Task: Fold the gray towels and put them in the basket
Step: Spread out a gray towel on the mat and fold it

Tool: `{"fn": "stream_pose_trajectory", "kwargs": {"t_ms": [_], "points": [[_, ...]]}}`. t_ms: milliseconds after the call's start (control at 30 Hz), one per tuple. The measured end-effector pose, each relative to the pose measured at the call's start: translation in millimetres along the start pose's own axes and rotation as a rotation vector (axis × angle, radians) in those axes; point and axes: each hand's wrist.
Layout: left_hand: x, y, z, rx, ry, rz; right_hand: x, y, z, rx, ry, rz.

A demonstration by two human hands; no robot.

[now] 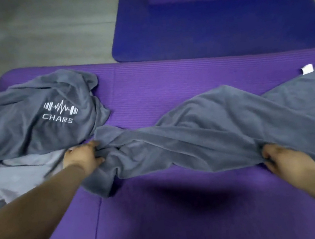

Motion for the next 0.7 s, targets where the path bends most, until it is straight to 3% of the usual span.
{"fn": "stream_pose_trajectory", "kwargs": {"t_ms": [67,167,267,367,433,500,533,600,633,667,700], "points": [[12.4,-9.8,-0.9,0.056,-0.032,0.07,-3.1,4.0,1.5,0.002,-0.148,0.065],[19.8,-22.3,1.2,0.126,0.133,0.305,-13.9,2.1,-12.5,-0.029,-0.293,0.164],[11.4,-36.3,3.2,0.192,0.404,0.633,-32.5,-6.4,-37.9,0.02,-0.292,0.094],[-12.0,-51.3,3.7,0.264,0.631,0.943,-46.8,-13.2,-56.2,-0.001,-0.156,-0.097],[-26.9,-65.8,9.2,0.393,0.671,0.947,-56.9,-16.0,-57.8,-0.044,-0.183,-0.205],[-25.0,-83.8,16.1,0.61,0.587,0.653,-57.4,-18.1,-47.1,-0.088,-0.388,-0.089],[-19.0,-90.5,19.9,0.695,0.441,0.437,-52.7,-21.4,-36.5,-0.109,-0.508,0.019],[-3.7,-91.8,36.0,0.63,-0.001,-0.015,-40.8,-31.2,-17.9,-0.126,-0.652,0.173],[6.9,-91.9,40.7,0.537,-0.162,-0.126,-38.1,-37.6,-13.0,-0.133,-0.639,0.194],[14.6,-88.6,42.8,0.476,-0.219,-0.082,-35.5,-43.7,-12.4,-0.144,-0.553,0.177],[17.7,-81.5,40.2,0.44,-0.152,0.067,-31.7,-49.1,-15.5,-0.154,-0.45,0.143]]}}
Point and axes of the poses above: each hand's wrist, its own z-axis away from the middle knuckle, its own x-axis out of the palm, y = z × x, and after that the axes turned 3 degrees about -z, right-handed
